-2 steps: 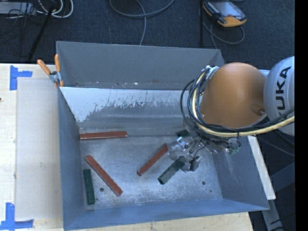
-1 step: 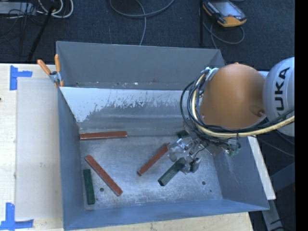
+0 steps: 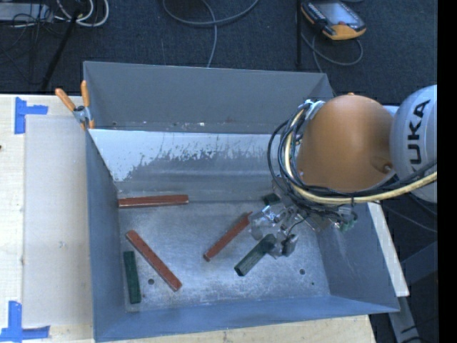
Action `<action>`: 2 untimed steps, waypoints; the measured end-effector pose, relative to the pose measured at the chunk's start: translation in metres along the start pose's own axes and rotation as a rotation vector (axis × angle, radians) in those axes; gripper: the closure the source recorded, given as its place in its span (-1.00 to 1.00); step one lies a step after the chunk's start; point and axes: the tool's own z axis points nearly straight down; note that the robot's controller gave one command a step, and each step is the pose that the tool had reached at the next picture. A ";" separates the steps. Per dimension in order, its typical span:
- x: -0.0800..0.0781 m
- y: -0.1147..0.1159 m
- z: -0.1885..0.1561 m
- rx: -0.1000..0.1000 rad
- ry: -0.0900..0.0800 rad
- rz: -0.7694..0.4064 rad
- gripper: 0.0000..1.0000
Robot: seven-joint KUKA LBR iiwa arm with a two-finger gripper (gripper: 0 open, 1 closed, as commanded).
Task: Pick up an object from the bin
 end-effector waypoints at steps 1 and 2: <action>0.000 0.000 0.000 0.000 0.000 0.001 1.00; 0.000 0.000 0.000 0.000 0.000 0.002 1.00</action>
Offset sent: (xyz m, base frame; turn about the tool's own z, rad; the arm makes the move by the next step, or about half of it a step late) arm 0.0000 0.0000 0.0000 0.0000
